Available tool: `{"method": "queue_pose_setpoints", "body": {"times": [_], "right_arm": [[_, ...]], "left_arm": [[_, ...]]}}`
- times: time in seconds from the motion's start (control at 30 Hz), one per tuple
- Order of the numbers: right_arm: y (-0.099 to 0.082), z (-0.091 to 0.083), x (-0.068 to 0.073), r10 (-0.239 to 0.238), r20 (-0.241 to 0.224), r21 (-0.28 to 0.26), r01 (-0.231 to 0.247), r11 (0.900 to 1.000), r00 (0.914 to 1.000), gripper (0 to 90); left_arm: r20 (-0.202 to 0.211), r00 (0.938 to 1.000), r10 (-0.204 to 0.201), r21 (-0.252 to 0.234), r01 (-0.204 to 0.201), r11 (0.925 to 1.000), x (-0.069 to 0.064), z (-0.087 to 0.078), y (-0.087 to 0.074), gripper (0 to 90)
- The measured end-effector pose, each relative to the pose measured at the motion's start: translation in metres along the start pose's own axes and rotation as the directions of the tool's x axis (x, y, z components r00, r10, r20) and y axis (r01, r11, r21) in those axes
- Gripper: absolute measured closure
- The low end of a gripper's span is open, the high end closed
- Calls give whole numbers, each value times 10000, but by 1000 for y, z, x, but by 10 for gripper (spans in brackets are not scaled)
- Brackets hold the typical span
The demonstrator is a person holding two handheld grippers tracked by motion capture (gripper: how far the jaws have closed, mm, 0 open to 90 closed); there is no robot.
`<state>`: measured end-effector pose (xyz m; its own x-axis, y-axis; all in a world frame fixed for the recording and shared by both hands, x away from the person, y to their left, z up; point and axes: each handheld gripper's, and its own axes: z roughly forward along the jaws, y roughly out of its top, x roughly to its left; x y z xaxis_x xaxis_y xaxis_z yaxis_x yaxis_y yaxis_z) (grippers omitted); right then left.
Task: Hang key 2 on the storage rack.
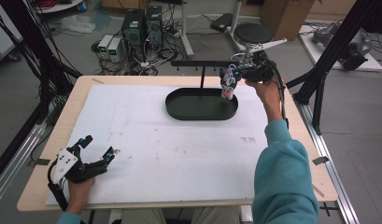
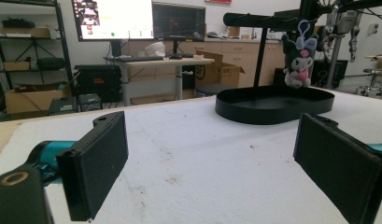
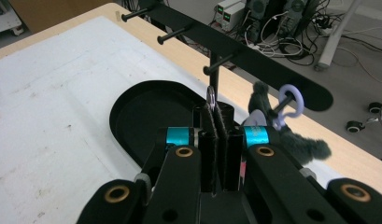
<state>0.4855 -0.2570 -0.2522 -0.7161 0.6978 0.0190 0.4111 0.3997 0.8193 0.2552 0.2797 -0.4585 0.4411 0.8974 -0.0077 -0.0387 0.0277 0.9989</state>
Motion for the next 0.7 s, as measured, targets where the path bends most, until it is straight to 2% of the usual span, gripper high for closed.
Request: {"method": "queue_pose_setpoints", "body": {"times": [0.43,0.7], "right_arm": [[15,26,7,-132,-218,369,140,9992,9997,890],[21,37,6,-214,-294,634,232,9977,9993,890]], "left_arm": [[3,10000,1,-19,-1,10000,0,0,0,105],[-7,10000,-20,-12,20,10000,0,0,0,105]]}}
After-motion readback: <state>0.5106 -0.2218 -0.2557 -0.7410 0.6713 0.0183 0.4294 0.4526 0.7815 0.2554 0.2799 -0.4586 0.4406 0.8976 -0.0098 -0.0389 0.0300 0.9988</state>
